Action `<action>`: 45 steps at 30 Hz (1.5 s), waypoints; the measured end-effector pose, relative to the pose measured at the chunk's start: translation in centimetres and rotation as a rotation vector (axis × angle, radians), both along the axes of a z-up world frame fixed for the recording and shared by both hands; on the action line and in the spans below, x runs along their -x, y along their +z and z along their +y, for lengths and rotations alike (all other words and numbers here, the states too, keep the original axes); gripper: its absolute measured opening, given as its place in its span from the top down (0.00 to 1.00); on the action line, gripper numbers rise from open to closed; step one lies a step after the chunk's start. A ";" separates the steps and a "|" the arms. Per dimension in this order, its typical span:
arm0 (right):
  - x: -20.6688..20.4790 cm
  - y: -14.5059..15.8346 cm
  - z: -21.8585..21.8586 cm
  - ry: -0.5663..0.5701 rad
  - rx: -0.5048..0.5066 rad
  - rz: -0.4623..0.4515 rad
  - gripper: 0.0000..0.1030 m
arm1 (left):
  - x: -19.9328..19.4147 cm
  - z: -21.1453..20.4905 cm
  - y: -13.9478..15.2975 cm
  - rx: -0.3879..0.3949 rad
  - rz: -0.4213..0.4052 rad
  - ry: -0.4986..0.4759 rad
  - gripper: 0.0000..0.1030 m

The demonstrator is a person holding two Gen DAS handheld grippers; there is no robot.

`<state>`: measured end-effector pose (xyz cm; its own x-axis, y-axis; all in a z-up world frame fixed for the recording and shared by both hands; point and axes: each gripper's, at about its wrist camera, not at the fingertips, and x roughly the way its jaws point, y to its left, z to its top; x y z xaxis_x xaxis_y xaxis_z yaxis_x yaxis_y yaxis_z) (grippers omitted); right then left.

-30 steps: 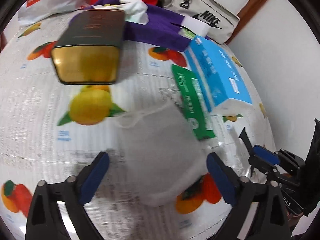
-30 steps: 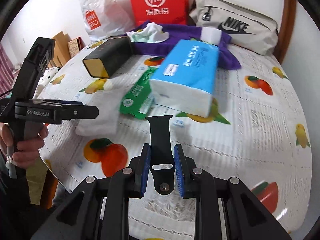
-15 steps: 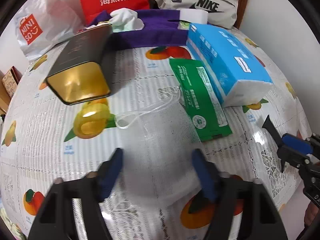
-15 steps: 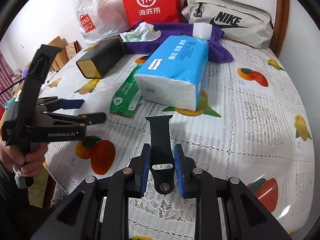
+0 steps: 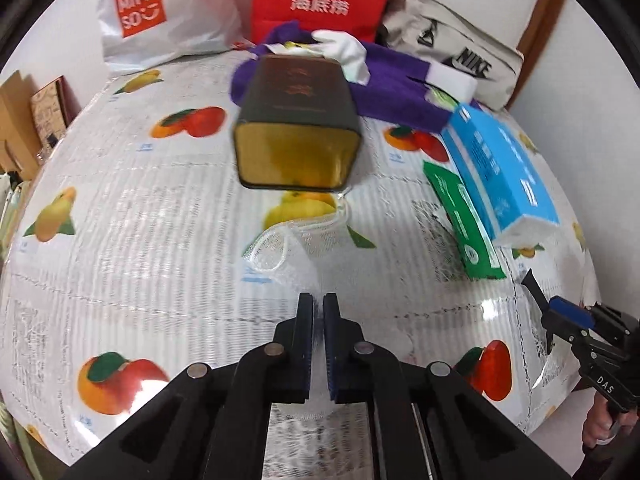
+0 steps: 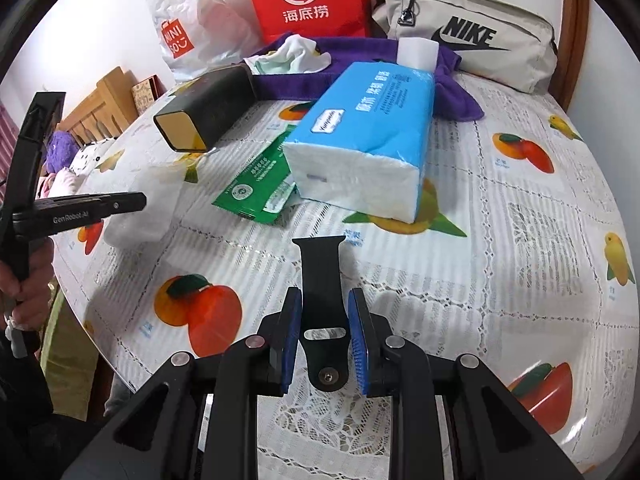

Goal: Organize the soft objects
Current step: 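Grasp the clear mesh bag with the left gripper while the right holds the strap, then carry the mesh bag and black strap toward the purple towel with both grippers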

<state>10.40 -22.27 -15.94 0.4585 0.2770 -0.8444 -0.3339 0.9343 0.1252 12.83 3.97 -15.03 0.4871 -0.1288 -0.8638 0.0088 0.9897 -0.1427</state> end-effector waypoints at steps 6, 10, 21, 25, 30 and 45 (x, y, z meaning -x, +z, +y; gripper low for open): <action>0.1 0.9 0.6 0.018 0.002 -0.013 0.77 | 0.5 0.8 1.4 0.036 -0.034 0.000 0.94; 0.2 2.0 0.7 0.031 -0.003 -0.034 0.77 | 0.5 1.1 2.5 0.071 -0.055 -0.004 0.94; -0.3 5.4 0.7 0.054 -0.036 -0.092 0.77 | 0.1 1.9 5.9 0.149 -0.125 -0.024 0.95; -1.2 6.6 1.0 0.077 -0.057 -0.112 0.77 | -0.8 2.4 6.9 0.167 -0.142 -0.021 0.95; -2.8 8.0 1.6 0.099 -0.075 -0.137 0.77 | -1.9 2.8 8.3 0.185 -0.171 -0.021 0.95; -10.6 9.9 1.7 0.076 -0.077 -0.187 0.77 | -8.0 2.2 10.1 0.138 -0.189 -0.031 0.95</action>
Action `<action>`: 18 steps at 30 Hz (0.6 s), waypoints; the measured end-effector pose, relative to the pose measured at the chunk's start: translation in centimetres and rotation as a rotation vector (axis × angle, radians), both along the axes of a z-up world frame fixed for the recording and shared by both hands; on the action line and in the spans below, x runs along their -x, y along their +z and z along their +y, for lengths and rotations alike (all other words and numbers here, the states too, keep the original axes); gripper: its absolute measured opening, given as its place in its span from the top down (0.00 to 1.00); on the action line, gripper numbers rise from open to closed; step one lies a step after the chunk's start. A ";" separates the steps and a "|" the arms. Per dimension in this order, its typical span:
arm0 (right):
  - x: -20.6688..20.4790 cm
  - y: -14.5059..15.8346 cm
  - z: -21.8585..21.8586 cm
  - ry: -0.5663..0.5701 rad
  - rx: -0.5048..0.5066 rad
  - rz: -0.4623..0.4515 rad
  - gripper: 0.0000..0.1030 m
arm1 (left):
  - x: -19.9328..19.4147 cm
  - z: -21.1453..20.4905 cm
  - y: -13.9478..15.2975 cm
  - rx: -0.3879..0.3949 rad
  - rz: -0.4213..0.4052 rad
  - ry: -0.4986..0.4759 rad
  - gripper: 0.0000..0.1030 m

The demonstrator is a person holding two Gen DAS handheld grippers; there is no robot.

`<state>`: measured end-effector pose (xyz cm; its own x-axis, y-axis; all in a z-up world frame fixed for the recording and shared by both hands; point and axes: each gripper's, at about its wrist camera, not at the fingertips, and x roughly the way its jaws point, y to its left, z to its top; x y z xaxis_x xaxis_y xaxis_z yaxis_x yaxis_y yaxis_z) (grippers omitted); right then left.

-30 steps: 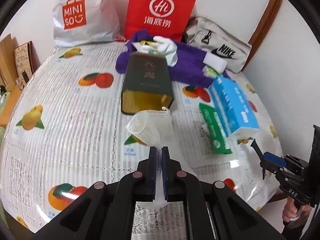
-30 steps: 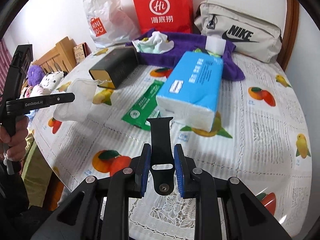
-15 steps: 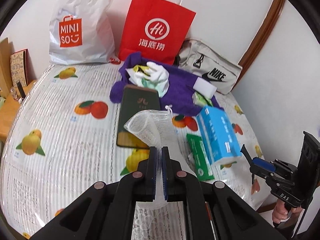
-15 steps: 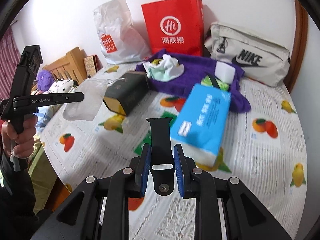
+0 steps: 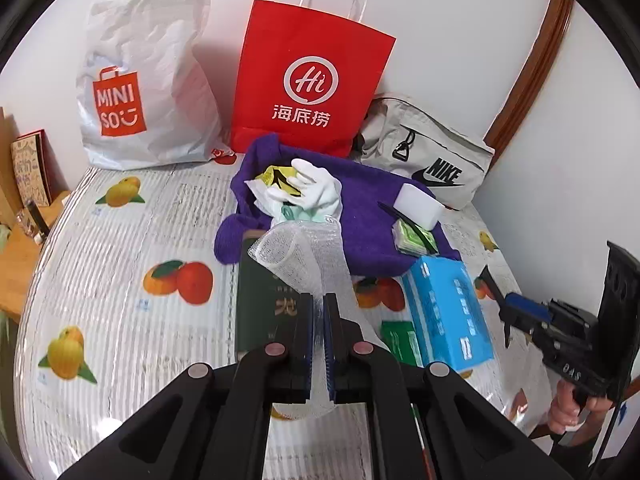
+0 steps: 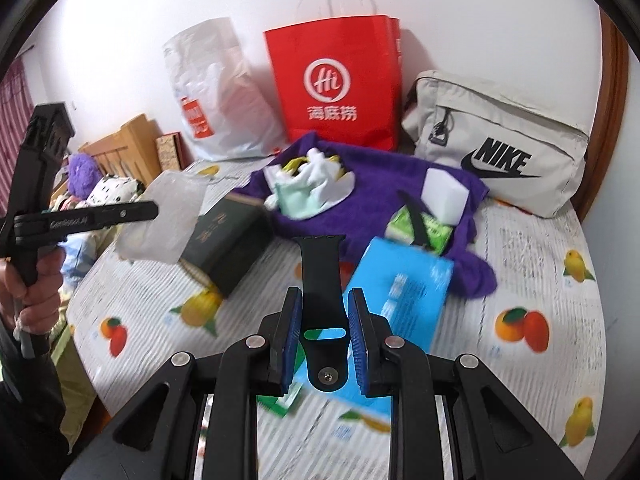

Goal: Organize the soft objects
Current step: 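Carry the mesh bag and black strap toward the purple towel with both grippers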

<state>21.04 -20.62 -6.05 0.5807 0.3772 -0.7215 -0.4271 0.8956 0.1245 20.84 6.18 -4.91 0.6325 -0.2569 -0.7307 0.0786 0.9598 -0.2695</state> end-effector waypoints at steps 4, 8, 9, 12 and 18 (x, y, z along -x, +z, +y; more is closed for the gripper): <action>-3.0 0.1 -0.6 -0.023 0.000 -0.007 0.77 | -1.9 -0.1 -0.1 0.001 0.006 0.008 0.95; -6.1 -0.2 -0.8 -0.043 0.000 -0.003 0.77 | -3.9 -0.1 -0.3 0.002 0.010 0.017 0.95; -7.0 -0.3 -0.8 -0.045 -0.002 0.000 0.77 | -4.6 -0.2 -0.3 0.001 0.011 0.016 0.95; -9.2 -0.6 -0.7 -0.047 -0.011 0.006 0.77 | -6.2 -0.3 -0.4 0.001 0.013 0.016 0.95; -13.3 -1.9 0.5 -0.038 -0.007 0.037 0.77 | -9.2 -0.2 -1.4 0.006 0.032 0.010 0.95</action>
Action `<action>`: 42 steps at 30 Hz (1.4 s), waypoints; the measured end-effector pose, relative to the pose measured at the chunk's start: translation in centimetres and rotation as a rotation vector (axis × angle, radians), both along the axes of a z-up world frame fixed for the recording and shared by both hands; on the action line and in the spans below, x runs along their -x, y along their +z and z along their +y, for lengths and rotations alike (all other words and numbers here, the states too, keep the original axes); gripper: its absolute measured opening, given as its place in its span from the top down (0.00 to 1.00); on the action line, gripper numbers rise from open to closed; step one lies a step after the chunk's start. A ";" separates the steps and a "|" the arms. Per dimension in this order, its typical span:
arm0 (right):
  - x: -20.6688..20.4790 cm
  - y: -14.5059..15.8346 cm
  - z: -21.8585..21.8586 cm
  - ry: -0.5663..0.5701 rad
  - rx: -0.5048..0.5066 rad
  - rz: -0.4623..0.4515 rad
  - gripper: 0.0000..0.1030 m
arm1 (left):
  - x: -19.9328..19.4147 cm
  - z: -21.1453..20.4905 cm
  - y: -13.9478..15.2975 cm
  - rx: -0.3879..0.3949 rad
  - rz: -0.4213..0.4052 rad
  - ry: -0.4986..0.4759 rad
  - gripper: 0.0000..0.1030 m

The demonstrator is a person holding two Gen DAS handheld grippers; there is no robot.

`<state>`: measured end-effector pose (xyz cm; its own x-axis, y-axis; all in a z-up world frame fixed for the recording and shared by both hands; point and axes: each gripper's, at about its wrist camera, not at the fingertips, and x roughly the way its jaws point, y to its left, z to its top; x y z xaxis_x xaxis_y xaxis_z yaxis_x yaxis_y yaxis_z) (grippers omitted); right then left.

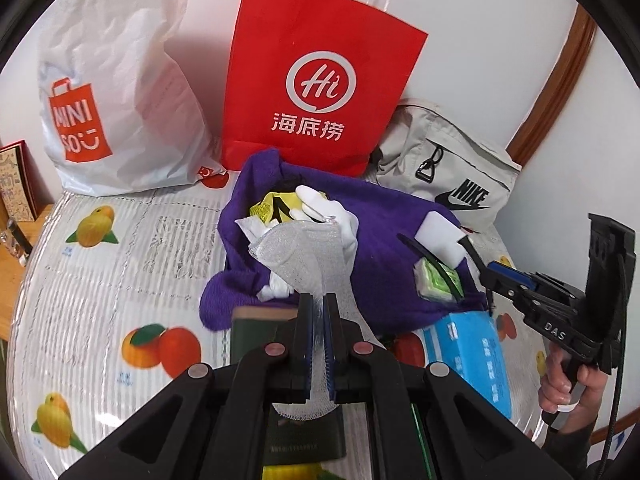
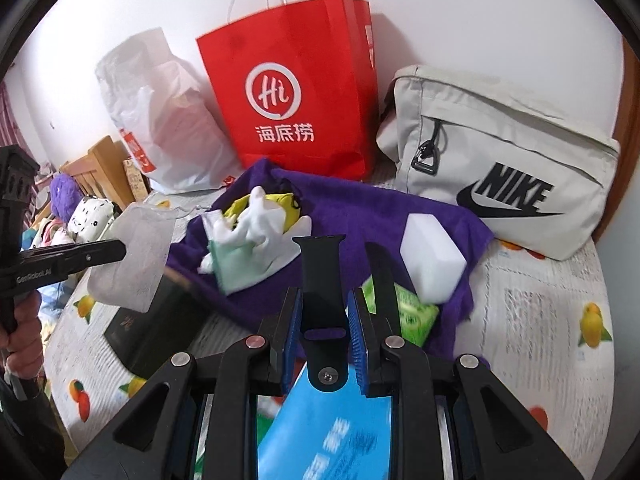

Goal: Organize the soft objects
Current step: 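Carry the mesh bag and black strap toward the purple towel with both grippers, then open both grippers to drop the mesh bag and strap onto the purple towel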

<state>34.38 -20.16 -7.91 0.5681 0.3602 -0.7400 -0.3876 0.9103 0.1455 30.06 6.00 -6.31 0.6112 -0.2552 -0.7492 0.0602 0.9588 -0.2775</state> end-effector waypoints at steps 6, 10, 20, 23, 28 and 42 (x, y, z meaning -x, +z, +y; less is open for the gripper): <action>-3.7 -2.3 0.8 0.002 0.019 0.059 0.77 | -2.4 0.2 -1.1 0.029 0.028 -0.005 0.95; -5.5 -3.5 1.2 0.015 0.023 0.101 0.77 | -4.2 0.0 -1.6 0.025 0.045 -0.003 0.95; -7.5 -5.6 1.5 0.000 0.089 0.144 0.77 | -8.5 -1.5 -2.9 0.010 0.065 -0.015 0.95; -7.9 -6.0 1.5 0.008 0.089 0.158 0.77 | -9.6 -2.1 -4.0 -0.040 0.083 -0.006 0.95; -7.7 -5.9 1.5 0.027 0.075 0.158 0.58 | -10.8 -2.1 -5.3 -0.036 0.122 0.004 0.95; -4.3 -2.5 0.4 -0.013 0.007 0.113 0.47 | -8.6 -1.6 -3.1 -0.106 0.082 0.029 0.51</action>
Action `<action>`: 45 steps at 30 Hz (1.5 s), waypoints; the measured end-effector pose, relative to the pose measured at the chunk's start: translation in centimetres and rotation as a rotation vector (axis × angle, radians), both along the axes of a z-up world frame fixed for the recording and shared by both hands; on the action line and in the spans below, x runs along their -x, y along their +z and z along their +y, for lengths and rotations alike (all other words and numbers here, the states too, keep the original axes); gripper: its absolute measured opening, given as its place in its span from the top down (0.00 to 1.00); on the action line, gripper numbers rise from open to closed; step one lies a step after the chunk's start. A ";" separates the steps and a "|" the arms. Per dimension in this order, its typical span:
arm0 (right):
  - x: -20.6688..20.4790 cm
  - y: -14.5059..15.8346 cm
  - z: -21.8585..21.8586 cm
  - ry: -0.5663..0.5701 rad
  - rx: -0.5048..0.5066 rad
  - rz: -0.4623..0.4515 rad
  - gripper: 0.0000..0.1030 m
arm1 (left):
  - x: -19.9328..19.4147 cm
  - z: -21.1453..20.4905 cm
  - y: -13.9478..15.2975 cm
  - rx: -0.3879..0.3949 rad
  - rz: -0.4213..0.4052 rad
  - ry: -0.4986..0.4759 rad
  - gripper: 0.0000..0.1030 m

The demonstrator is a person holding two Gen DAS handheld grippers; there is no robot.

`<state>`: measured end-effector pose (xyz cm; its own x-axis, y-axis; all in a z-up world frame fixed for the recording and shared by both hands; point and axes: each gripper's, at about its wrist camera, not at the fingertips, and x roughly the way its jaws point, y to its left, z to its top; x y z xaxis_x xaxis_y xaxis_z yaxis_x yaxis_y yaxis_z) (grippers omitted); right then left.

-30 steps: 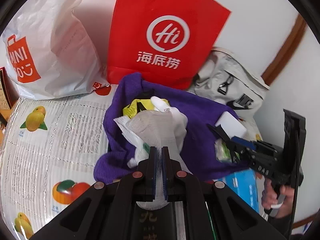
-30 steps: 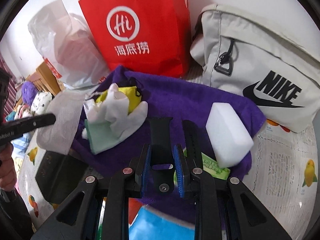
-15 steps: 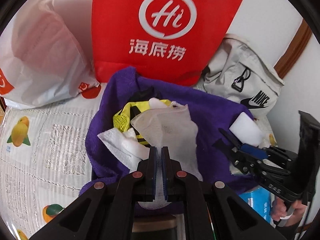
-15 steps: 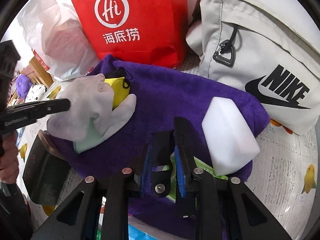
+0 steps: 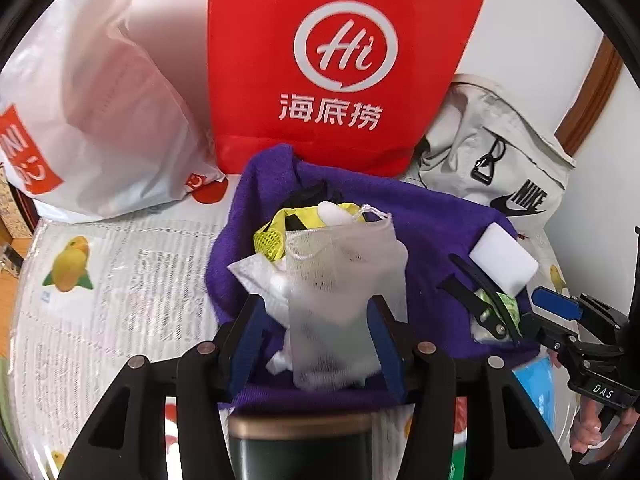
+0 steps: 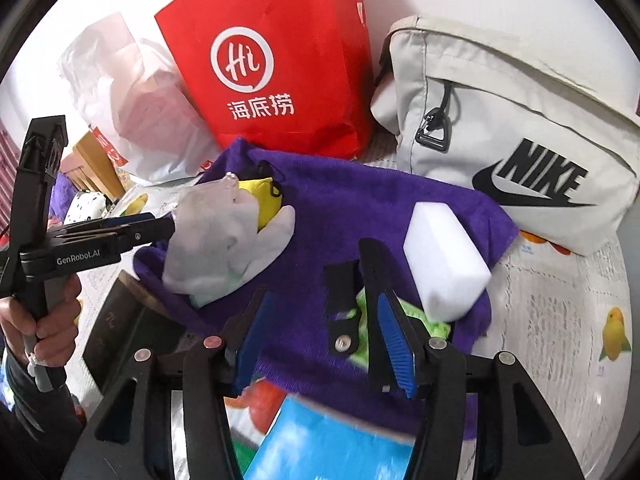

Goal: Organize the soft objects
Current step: 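Open both grippers to drop the mesh bag and strap onto the purple towel, then move both grippers back toward the green snack packet and white sachet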

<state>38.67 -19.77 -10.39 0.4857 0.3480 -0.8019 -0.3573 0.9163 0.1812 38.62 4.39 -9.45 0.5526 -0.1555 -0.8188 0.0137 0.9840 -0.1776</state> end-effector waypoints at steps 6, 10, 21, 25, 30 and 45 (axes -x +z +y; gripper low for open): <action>3.3 1.8 -0.9 -0.033 -0.005 -0.038 0.41 | 3.9 0.1 2.3 0.010 -0.036 -0.012 0.50; 6.2 2.9 -1.2 -0.060 0.014 -0.095 0.38 | 7.6 0.3 3.7 0.036 -0.091 0.044 0.42; 14.2 3.7 -3.3 -0.068 -0.054 -0.109 0.37 | 17.0 -1.9 3.7 0.057 -0.156 -0.041 0.42; 16.6 2.7 -3.7 -0.087 -0.032 -0.071 0.37 | 19.6 -4.8 2.3 0.014 -0.141 -0.119 0.42; 19.3 1.3 -4.0 -0.101 0.034 -0.059 0.37 | 21.2 -7.7 0.0 0.007 -0.083 -0.162 0.42; 24.2 -0.3 -8.5 -0.225 0.020 -0.030 0.37 | 21.6 -13.5 -4.5 -0.087 0.007 -0.239 0.27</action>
